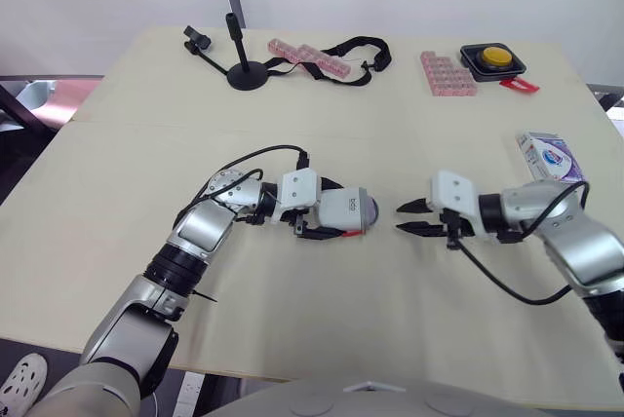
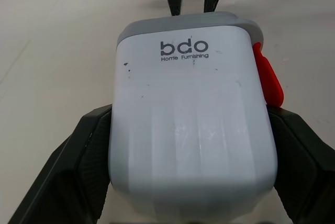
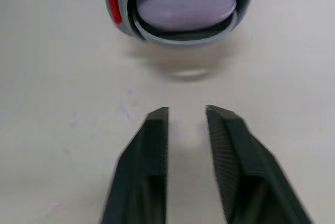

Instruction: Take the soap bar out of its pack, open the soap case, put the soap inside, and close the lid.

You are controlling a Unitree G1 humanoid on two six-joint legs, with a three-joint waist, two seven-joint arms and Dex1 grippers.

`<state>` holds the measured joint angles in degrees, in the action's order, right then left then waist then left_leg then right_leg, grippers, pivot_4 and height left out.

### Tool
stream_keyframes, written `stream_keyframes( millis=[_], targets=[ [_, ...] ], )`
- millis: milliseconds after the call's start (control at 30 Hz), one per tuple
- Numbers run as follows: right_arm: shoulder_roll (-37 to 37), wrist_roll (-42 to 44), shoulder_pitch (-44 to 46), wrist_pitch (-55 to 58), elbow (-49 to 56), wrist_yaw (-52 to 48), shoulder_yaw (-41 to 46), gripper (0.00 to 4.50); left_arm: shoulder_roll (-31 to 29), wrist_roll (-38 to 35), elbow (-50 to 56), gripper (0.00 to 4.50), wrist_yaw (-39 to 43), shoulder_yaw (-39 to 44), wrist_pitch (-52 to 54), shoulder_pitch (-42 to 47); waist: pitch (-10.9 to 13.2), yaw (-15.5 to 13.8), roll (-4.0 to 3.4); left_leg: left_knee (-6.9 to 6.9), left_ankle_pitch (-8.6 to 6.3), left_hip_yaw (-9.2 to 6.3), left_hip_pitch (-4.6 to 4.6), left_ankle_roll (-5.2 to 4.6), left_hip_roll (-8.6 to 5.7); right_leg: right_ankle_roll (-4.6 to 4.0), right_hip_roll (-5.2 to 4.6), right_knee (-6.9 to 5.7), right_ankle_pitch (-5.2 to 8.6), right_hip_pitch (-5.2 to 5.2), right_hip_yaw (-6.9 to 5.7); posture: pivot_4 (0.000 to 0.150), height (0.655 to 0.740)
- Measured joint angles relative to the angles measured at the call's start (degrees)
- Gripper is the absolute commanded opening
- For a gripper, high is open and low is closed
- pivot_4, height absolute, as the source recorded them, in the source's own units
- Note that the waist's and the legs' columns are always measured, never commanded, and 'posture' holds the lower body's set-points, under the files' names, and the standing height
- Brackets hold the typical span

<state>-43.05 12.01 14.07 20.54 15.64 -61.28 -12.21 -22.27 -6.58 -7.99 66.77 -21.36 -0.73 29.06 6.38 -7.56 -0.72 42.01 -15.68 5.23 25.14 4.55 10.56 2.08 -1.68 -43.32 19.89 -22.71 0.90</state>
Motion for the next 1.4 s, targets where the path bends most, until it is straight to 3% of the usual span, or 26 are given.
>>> stream_keyframes(
  millis=[367,1400],
  targets=[
    [-0.3,-4.4,1.8,-4.0,-0.1,-0.5,-2.1,0.03,0.0,0.0,0.0,3.48,0.1,0.0,0.0,0.0,0.0,0.1,0.0,0.01,0.0,-0.01,0.02,0.0,0.01,0.0,-0.02,-0.01,0.0,-0.01,-0.03,0.15,0.7096],
    [1.9,-3.6,5.0,-0.3,0.5,-1.0,-3.1,0.03,0.1,0.3,-0.3,3.48,-0.1,0.0,-0.9,0.1,0.0,0.0,0.0,0.01,0.0,-0.01,0.03,-0.01,0.01,0.0,-0.02,-0.04,0.0,-0.02,-0.03,0.15,0.7096]
  ],
)
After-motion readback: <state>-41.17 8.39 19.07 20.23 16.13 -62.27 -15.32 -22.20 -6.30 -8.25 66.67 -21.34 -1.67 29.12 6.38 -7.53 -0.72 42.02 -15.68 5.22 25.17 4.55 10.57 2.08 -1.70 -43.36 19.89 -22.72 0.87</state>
